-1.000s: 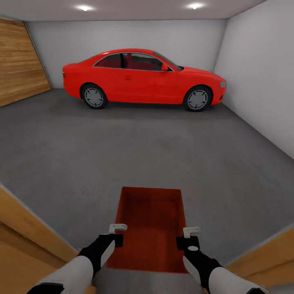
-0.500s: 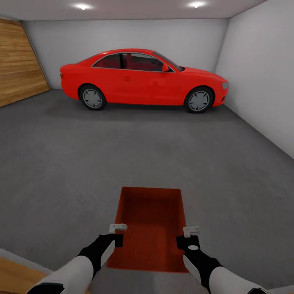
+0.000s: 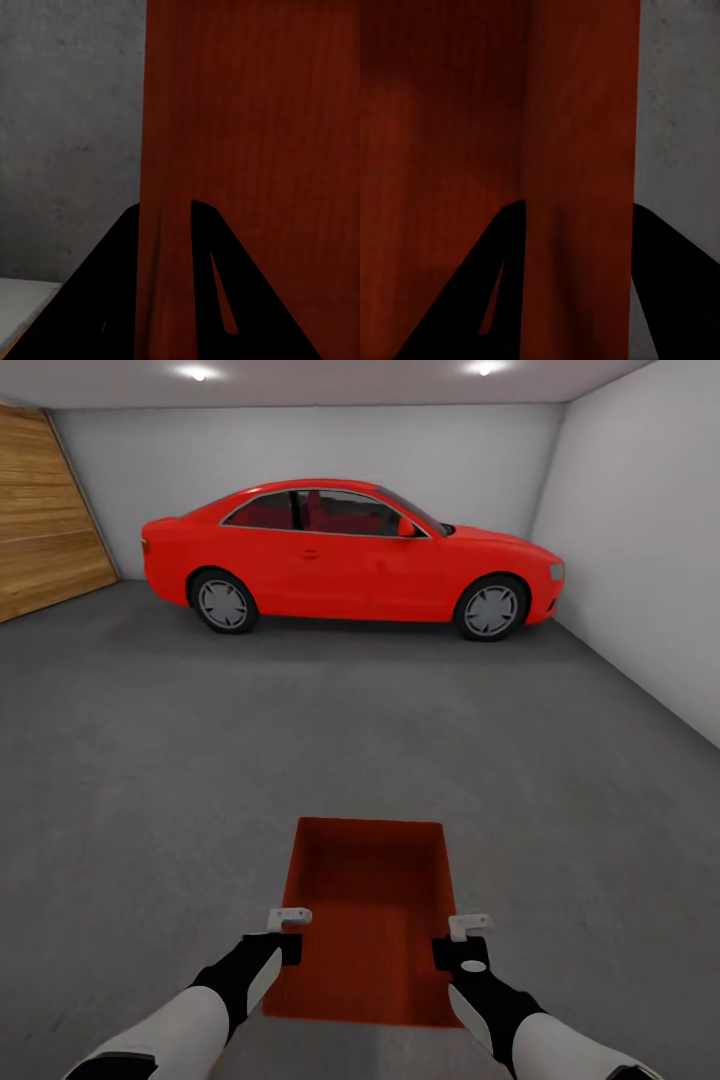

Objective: Move the two storage containers from the living room to the garage. In the garage, place one container on the floor and stack the other container on top of it (either order is fine).

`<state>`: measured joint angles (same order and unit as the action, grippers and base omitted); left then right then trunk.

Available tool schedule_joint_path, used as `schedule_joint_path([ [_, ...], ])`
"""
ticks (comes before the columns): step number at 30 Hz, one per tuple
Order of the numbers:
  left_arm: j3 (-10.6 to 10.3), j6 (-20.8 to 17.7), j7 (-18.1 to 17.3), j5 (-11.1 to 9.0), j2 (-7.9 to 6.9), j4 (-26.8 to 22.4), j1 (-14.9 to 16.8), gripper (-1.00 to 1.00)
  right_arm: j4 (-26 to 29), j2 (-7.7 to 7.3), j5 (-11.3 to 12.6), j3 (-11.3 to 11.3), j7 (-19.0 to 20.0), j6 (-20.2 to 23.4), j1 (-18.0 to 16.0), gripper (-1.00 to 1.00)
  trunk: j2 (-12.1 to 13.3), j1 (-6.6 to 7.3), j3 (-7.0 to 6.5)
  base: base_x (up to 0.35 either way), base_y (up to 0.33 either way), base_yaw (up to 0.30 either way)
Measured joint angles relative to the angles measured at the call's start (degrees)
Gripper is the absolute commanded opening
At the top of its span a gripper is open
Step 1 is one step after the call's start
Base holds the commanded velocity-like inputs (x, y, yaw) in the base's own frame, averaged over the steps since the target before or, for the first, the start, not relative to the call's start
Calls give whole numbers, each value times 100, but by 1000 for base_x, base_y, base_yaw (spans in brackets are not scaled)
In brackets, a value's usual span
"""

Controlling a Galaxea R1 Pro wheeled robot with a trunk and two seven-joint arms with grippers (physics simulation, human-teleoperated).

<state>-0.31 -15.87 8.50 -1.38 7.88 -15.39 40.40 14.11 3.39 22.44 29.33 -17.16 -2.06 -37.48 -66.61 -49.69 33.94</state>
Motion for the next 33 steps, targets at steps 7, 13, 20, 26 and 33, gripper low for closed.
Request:
schedule_joint_path([
  [7,0,-1,0,2,0,2,1,-100,-6,3,-12,-12,1,-2,0,-100,0,0,0,322,0,0],
  [13,11,0,1,15,4,2,0,-100,-6,1,-21,-17,3,-1,0,-100,0,0,0,322,0,0],
  [20,6,6,1,9,4,-2,2,-100,3,0,-29,-22,1,-2,0,-100,0,0,0,322,0,0],
  [26,7,6,1,8,4,2,0,-100,-1,0,-24,-17,2,-1,0,-100,0,0,0,322,0,0],
  [33,12,2,0,16,5,2,1,-100,-3,0,-22,-18,3,-1,0,-100,0,0,0,322,0,0],
])
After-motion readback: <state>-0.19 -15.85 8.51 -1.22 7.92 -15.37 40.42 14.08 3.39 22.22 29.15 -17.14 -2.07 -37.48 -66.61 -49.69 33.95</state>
